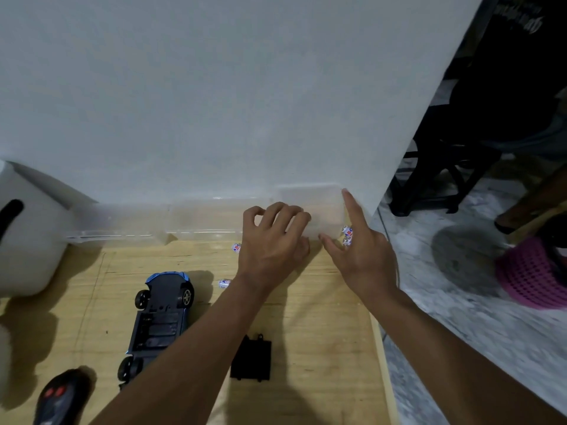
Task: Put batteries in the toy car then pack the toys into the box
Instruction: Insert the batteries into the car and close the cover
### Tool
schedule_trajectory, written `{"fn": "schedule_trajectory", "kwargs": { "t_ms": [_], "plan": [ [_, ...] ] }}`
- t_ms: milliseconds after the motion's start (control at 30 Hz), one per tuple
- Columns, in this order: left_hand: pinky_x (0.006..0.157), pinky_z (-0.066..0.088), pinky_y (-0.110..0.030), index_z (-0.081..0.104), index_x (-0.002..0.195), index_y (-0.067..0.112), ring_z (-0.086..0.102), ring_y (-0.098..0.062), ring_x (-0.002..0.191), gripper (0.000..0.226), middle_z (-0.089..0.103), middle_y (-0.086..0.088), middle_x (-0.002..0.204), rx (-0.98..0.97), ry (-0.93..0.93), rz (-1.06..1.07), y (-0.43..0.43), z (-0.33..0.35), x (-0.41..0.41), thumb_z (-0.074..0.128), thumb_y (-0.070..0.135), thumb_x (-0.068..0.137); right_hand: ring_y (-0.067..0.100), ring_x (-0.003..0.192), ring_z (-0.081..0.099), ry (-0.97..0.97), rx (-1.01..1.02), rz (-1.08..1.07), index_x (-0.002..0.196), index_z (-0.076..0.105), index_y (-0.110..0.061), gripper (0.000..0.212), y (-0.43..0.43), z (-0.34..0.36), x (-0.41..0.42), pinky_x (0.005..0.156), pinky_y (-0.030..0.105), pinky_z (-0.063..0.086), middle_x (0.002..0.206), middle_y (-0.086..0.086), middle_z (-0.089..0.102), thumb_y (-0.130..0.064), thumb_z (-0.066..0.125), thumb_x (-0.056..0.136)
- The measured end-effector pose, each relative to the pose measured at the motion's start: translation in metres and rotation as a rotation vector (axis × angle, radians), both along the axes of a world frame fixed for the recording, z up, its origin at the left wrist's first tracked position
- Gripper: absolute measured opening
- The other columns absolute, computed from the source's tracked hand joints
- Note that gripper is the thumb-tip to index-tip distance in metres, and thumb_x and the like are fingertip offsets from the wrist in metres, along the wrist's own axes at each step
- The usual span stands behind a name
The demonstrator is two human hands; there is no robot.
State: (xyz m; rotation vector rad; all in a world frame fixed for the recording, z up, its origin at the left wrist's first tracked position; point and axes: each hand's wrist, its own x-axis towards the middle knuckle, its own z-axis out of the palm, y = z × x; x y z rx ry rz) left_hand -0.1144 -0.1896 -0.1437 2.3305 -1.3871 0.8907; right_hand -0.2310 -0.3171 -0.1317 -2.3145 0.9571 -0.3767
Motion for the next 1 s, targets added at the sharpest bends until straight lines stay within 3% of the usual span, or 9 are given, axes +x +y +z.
{"fn": "schedule_trajectory", "kwargs": {
  "t_ms": [300,567,700,867,1000],
  "plan": [
    [0.08,0.044,-0.043,0.072,0.105,0.019,0.066,-0.025,0.096,0.034,0.069,0.001,0.104,0.091,-0.003,0.005,-0.002,0.004,0.005,0.072,0.03,0.073,0.031,0.095,0.066,0.033,-0.003,0.004,0.154,0.018,-0.049,0.08,0.003,0.007,0.001,0.081,0.041,0.055,0.104,0.008,0.07,-0.052,0.065,0.09],
    [0.076,0.043,-0.042,0.071,0.096,0.016,0.066,-0.026,0.087,0.028,0.066,-0.003,0.091,0.064,-0.062,0.0,-0.01,0.006,-0.001,0.067,0.015,0.068,0.03,0.098,0.066,0.113,-0.062,0.057,0.156,0.022,-0.04,0.076,0.003,0.023,-0.001,0.08,0.038,0.048,0.108,0.007,0.071,-0.047,0.064,0.093],
    [0.078,0.042,-0.04,0.072,0.104,0.02,0.066,-0.023,0.093,0.037,0.068,0.0,0.1,0.055,0.059,0.002,-0.009,0.006,-0.004,0.071,0.015,0.068,0.029,0.098,0.067,0.144,-0.077,0.061,0.157,0.02,-0.04,0.076,0.001,0.025,-0.002,0.08,0.037,0.049,0.109,0.004,0.071,-0.045,0.064,0.094],
    [0.098,0.039,-0.044,0.062,0.129,0.03,0.054,-0.017,0.12,0.055,0.058,0.007,0.13,0.096,0.386,-0.02,0.006,0.009,0.005,0.076,0.023,0.077,0.027,0.09,0.069,0.098,-0.088,0.046,0.155,0.025,-0.041,0.077,-0.001,0.021,-0.004,0.076,0.038,0.052,0.1,0.004,0.072,-0.041,0.069,0.092],
    [0.101,0.039,-0.046,0.061,0.131,0.033,0.052,-0.018,0.121,0.05,0.056,0.008,0.131,0.085,0.479,-0.04,0.006,0.01,0.008,0.073,0.022,0.083,0.027,0.096,0.068,0.087,-0.08,0.03,0.155,0.025,-0.043,0.076,0.002,0.022,-0.003,0.079,0.038,0.051,0.104,0.002,0.073,-0.039,0.069,0.092]
  ]
}}
